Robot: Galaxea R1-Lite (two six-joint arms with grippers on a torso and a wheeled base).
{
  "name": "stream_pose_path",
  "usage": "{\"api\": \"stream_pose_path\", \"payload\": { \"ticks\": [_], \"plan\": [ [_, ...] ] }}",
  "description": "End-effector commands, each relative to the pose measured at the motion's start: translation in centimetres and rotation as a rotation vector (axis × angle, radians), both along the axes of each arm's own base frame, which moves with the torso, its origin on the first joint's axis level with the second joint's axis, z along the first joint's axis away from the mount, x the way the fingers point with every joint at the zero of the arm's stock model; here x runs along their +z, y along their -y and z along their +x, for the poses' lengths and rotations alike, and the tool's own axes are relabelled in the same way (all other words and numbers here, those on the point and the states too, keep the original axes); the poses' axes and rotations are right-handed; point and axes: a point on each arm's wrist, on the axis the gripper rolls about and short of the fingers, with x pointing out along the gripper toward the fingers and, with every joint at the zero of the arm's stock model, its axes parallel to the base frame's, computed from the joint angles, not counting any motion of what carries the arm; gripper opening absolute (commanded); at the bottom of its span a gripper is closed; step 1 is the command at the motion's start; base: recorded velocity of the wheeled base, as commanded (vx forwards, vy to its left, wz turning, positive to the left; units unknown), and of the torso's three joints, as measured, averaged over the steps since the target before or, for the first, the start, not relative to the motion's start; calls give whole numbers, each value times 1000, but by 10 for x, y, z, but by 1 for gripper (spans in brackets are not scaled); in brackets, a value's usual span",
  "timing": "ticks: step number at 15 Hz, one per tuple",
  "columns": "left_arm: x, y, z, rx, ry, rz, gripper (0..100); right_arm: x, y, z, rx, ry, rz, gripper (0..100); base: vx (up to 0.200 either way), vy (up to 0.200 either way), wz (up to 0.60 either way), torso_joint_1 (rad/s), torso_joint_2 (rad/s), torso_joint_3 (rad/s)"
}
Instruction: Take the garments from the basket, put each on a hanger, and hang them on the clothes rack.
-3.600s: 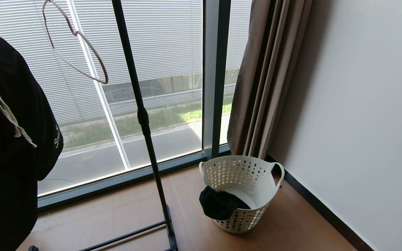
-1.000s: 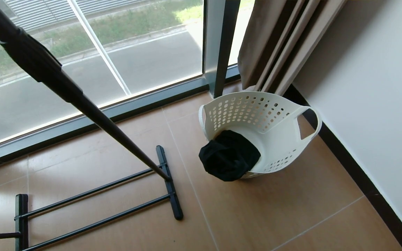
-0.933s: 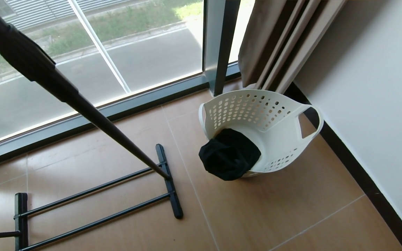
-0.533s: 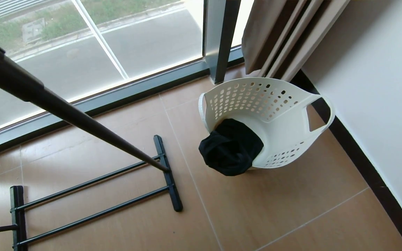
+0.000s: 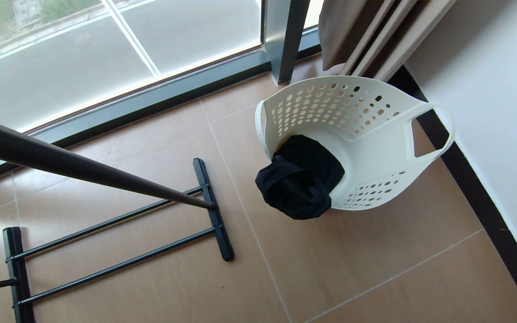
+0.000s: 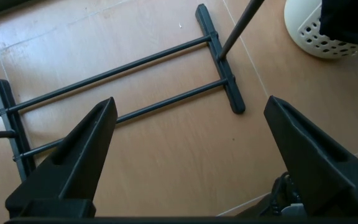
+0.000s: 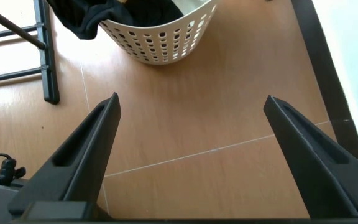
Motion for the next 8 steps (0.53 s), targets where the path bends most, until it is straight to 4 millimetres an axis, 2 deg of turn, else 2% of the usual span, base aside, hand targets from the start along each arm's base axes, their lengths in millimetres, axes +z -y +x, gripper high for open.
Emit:
{"api": "stream_pose_path", "payload": {
  "ticks": [1,8],
  "plan": [
    [0,0,0,2,-2,-1,100,0,0,0,0,1,0,100,0,0,0,7,-7,-129],
    [0,0,0,2,0,-1,100,0,0,0,0,2,-7,100,0,0,0,1,1,-12]
  ]
}}
